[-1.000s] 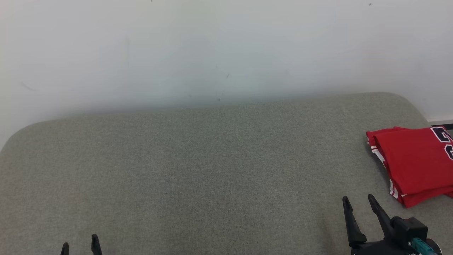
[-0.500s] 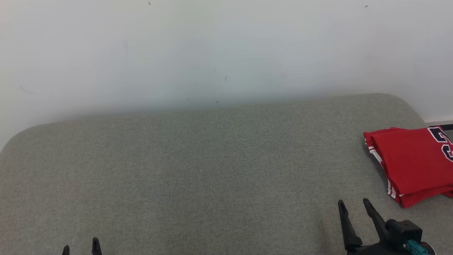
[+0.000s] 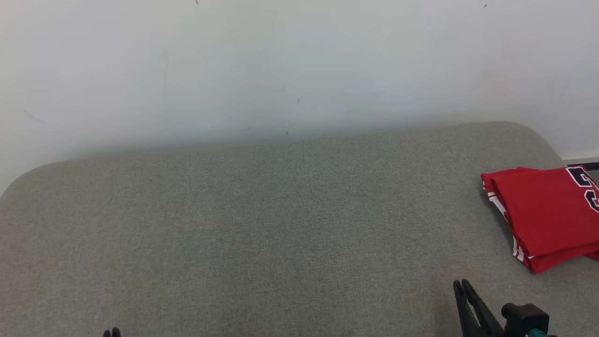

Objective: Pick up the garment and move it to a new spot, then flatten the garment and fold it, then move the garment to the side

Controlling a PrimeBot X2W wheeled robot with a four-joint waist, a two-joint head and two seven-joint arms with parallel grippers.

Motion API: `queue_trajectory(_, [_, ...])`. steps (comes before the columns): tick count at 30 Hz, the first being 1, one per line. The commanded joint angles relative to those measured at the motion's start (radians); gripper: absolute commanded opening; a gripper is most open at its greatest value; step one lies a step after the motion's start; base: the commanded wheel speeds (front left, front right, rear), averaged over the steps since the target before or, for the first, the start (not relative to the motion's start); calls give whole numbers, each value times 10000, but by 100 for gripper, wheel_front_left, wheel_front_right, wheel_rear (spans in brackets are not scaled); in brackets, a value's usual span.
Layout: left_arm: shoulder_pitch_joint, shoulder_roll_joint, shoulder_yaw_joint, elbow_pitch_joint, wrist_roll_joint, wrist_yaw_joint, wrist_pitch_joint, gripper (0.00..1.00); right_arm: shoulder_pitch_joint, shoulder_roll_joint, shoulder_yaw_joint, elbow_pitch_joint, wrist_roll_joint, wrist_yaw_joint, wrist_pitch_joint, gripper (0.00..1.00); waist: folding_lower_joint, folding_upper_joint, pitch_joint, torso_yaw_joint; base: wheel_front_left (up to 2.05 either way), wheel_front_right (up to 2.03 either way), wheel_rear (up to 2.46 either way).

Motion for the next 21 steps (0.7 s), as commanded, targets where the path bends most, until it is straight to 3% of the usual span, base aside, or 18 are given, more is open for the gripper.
queue_trajectory(1, [-52, -5, 29, 54, -97, -5, 55, 0, -6, 14, -33, 19, 103, 0, 42, 0, 0, 0, 3, 4, 0, 0, 0])
queue_trajectory(21, [-635, 13, -97, -15, -3510, -155, 961, 0, -151, 249, -567, -519, 3428, 1, 920, 0, 0, 0, 109, 122, 0, 0, 0])
